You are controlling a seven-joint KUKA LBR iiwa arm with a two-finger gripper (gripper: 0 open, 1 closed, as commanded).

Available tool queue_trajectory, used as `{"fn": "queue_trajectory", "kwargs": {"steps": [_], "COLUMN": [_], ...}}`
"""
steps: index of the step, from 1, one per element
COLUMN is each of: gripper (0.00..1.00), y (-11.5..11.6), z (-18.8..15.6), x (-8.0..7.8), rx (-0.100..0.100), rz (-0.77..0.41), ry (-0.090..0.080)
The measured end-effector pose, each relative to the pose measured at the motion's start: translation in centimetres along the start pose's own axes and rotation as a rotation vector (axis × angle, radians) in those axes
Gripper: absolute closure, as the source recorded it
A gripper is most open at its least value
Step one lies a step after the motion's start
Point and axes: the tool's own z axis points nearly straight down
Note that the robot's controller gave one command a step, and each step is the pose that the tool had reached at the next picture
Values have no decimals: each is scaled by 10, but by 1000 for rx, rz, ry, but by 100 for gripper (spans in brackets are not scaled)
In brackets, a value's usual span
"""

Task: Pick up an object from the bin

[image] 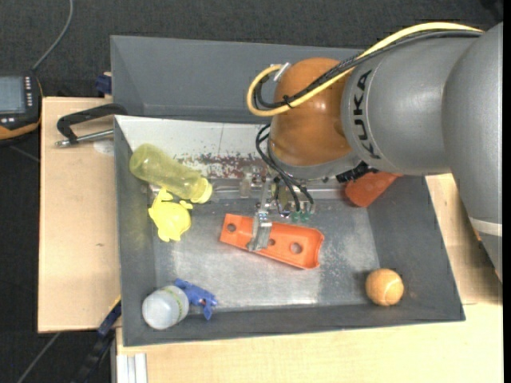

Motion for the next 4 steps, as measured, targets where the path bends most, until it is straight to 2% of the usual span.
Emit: {"fn": "queue_trajectory", "kwargs": {"steps": [1,2,3,4], "gripper": [0,0,100,100], "y": [0,-17,-14,-14], "z": [-5,26,60,60], "x": [-2,9,27,27], "rx": [-1,-3,-3,-4], "rz": [2,53,231,231], "ry": [-8,-11,-7,-7]}}
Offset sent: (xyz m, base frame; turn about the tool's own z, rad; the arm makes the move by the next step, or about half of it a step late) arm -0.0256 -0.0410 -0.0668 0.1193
